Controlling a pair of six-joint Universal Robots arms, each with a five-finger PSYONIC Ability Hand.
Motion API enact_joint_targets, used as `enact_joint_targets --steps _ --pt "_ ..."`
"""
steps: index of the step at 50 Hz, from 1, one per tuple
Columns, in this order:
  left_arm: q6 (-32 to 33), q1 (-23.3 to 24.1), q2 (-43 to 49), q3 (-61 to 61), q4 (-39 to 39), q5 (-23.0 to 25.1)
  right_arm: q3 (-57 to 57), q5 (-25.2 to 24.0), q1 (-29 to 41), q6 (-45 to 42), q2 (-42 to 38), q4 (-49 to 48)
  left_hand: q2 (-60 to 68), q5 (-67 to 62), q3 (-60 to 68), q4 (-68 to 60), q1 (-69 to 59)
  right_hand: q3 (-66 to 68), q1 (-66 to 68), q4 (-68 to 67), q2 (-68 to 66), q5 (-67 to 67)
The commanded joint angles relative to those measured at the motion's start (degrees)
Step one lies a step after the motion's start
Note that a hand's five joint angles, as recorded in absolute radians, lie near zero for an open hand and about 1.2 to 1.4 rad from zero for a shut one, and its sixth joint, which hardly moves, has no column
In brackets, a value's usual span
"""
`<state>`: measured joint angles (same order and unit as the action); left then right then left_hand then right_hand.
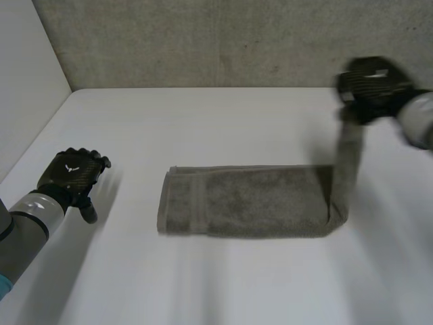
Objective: Fold the towel.
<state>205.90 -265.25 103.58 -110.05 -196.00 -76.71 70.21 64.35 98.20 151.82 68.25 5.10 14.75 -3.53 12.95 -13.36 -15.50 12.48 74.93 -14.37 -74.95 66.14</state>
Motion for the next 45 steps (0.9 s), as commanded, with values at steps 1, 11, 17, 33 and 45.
enact_joint_targets --steps 1,11,17,33,45 --pt "-1.55 0.18 -0.31 1.33 0.00 -0.11 -2.09 5.70 23.06 1.02 -8.72 -4.11 -3.70 2.47 -2.95 3.36 4.44 -2.48 5.07 4.37 -5.05 3.86" --pt "-8.05 1.75 0.13 5.01 0.09 -0.46 -4.64 8.60 34.59 3.13 -20.42 -11.68 -3.70 2.47 -2.95 3.36 4.44 -2.48 5.07 4.37 -5.05 3.86" --pt "-8.58 4.04 0.30 6.34 0.09 -0.64 -5.61 8.95 37.07 3.13 -23.86 -11.60 -3.53 2.31 -2.95 3.36 4.28 -2.48 -5.89 4.37 5.91 -7.10" --pt "-11.84 12.22 -0.14 12.49 0.09 -3.89 6.23 8.34 29.96 7.44 -7.89 -10.72 -3.53 2.31 -2.95 3.36 4.28 -2.48 -64.93 4.37 64.95 -66.14" --pt "-14.30 23.46 0.56 13.63 1.32 -4.15 28.64 4.40 10.02 7.44 6.18 -10.98 -2.69 1.46 -2.95 3.36 3.44 -2.48 -64.93 4.37 64.95 -66.14"
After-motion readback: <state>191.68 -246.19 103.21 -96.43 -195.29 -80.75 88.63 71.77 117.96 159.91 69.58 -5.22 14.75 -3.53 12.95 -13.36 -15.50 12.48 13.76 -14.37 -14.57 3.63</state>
